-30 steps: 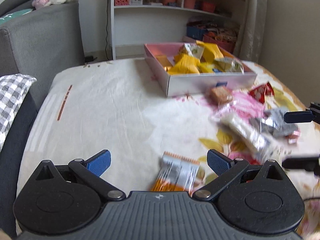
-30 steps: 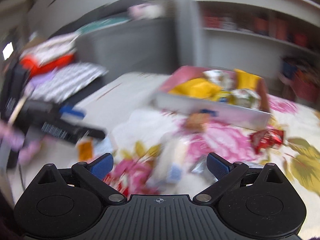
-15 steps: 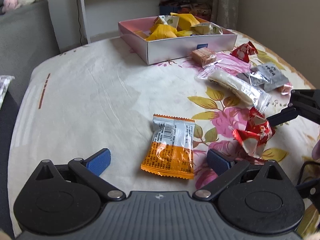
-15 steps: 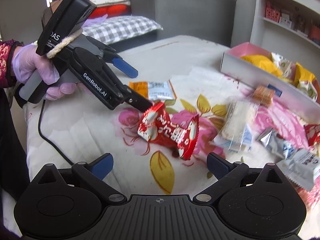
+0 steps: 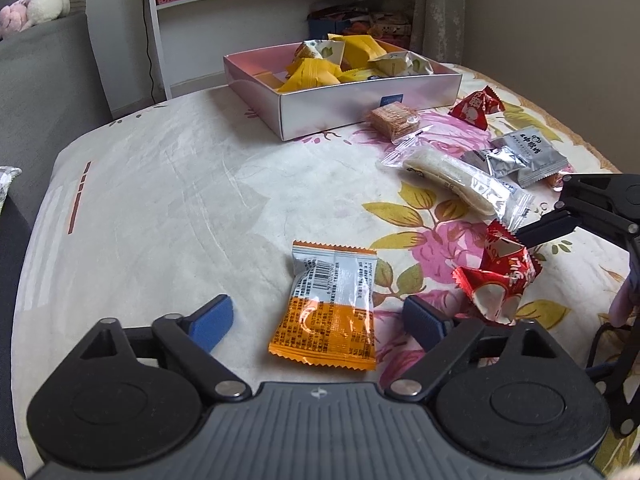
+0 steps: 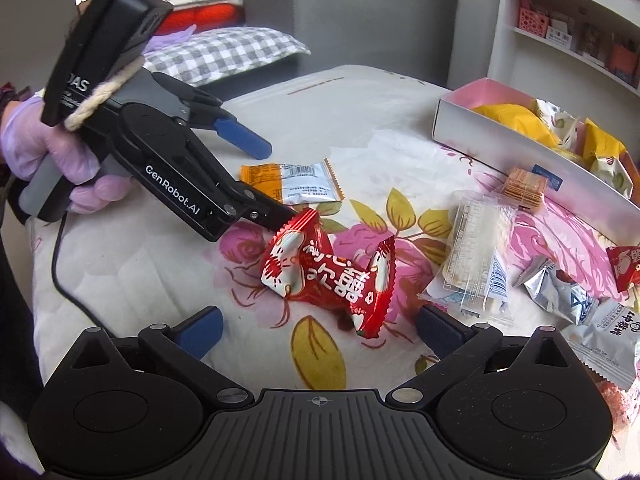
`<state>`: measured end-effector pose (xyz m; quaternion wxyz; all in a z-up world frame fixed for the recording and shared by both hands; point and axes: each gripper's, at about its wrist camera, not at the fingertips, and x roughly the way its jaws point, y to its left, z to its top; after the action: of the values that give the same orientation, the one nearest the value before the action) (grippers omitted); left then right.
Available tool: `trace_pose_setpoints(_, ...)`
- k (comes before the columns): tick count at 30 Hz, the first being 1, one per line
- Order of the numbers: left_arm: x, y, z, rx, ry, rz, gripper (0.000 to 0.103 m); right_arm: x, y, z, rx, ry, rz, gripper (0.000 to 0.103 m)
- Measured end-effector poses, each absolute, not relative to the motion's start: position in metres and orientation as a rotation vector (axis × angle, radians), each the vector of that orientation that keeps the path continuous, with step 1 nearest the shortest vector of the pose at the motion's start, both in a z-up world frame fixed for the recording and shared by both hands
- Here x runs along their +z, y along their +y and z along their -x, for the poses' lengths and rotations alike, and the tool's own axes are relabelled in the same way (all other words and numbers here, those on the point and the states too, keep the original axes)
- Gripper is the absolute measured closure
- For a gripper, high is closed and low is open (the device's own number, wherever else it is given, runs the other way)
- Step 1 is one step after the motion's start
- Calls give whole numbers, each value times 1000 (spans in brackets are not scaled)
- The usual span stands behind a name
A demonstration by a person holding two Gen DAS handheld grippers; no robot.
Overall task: Organize snacks
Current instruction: 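Grasp the orange wafer pack with the left tool while the right tool grasps red candy, then carry the orange pack and red candy into the box and open both tools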
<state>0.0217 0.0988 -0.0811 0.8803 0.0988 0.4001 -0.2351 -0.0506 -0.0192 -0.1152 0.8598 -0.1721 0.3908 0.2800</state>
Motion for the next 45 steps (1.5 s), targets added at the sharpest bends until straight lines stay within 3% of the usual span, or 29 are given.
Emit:
trace_pose_setpoints(6, -76, 94, -20, -507, 835, -214, 44, -115, -21, 48, 596, 804, 351, 6)
trace_pose_setpoints(10, -73, 93, -25, -480, 850, -199, 64, -112, -20, 44, 599, 796, 335, 26)
trace_pose_setpoints(11, -72, 94, -26, -470, 855, -191, 64, -111, -19, 43, 596, 794, 329, 35)
trace_pose_setpoints(14, -70, 94, -30, -430, 868, -169, 66, -109, -18, 38, 604, 798, 303, 50)
trace_pose_setpoints(18, -64, 99, -40, -373, 883, -101, 67, -106, -16, 31, 619, 805, 275, 57)
trace_pose_setpoints(45, -22, 90, -109, -270, 776, 254, 67, -41, -83, -67, 382, 659, -97, 59)
